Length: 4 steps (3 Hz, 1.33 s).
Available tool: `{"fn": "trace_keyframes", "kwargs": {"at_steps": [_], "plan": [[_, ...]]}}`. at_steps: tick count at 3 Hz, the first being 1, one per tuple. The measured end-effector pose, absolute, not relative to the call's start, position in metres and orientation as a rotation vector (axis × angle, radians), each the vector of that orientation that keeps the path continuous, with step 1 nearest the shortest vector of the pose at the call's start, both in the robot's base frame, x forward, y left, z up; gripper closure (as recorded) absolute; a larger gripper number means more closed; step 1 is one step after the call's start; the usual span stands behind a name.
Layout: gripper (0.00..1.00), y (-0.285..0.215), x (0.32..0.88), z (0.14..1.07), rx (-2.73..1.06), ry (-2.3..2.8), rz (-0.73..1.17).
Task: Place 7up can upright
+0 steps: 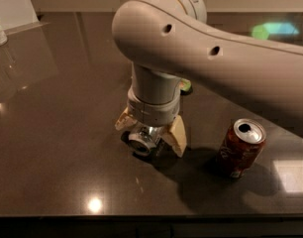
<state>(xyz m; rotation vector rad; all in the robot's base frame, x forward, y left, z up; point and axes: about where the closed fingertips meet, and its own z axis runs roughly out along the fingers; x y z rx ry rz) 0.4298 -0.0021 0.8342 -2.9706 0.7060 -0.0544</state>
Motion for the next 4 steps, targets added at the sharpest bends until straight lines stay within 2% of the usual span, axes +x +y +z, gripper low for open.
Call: {"fn": "trace_keyframes", "kwargs": {"at_steps": [2,3,4], "plan": [[0.64,-0.004,0.441,0.841,-3.011,0.737,-0.061],[0.87,-0.001,0.446,0.859,-2.957,0.846,0.010],[1.00,0.004,0.452,0.889,-2.800,1.072,0.198]]}}
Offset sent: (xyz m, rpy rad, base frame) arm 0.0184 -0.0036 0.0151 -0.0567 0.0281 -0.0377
